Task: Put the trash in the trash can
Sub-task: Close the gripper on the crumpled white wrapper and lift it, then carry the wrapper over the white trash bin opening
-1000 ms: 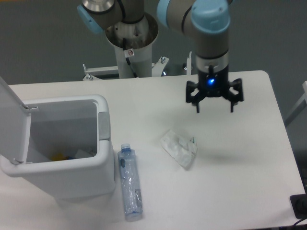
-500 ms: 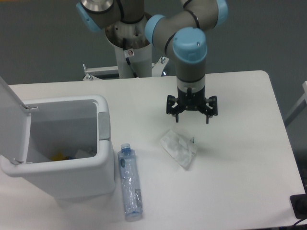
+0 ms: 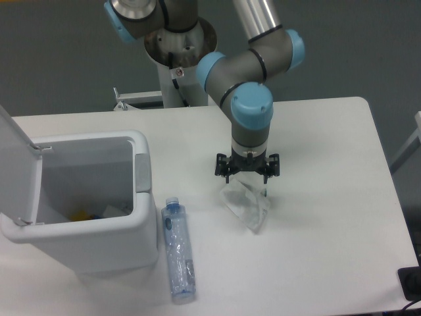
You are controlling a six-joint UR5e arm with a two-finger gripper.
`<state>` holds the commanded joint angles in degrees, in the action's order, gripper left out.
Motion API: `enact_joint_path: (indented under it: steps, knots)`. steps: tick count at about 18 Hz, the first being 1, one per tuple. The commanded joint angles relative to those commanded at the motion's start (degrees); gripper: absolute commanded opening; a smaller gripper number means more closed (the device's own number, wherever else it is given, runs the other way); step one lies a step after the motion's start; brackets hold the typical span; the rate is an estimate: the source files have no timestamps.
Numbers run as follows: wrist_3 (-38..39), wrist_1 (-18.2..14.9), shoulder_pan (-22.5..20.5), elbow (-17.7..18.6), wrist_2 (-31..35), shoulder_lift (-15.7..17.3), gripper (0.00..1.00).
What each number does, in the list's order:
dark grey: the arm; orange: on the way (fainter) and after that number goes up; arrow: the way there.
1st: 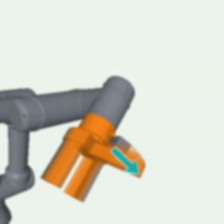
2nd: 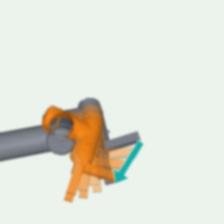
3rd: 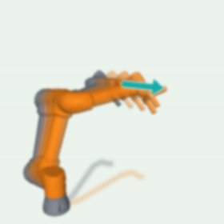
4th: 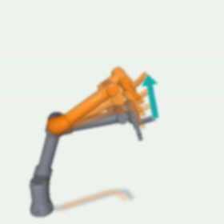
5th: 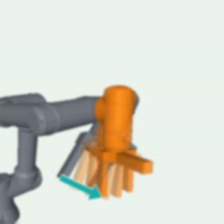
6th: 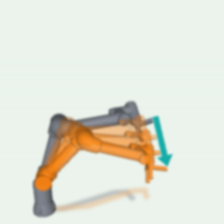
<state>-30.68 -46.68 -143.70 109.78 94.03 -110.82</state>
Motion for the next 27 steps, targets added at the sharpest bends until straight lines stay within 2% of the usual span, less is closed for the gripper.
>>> enact_joint_path:
  steps: [1,4,6,7,12,14,18,19,22,23,25,27]
  knots:
    - [0.70,0.79,0.70,-0.17,1.23,-0.35,0.92]
    - [2.73,1.24,0.97,-0.18,2.12,-0.45,0.36]
    - [2.64,1.15,0.88,-0.18,2.13,-0.36,0.08]
    - [2.73,1.15,0.88,-0.26,2.13,-0.10,0.00]
    - [2.20,1.24,0.36,-1.14,2.04,0.26,0.00]
    - [2.20,1.07,-0.35,-2.63,1.77,1.48,0.00]
    - [4.65,0.45,-1.14,-10.18,-0.76,3.33,0.00]
    - [7.62,0.45,-2.01,-13.85,-3.82,3.51,0.00]
    - [14.13,0.45,-2.98,-19.85,-10.34,4.91,0.00]
    - [18.07,0.45,-3.16,-22.04,-13.14,6.31,0.00]
    - [25.64,1.06,-2.46,-23.73,-16.93,8.60,0.00]
    - [26.28,1.07,0.34,-24.52,-19.49,10.36,0.00]
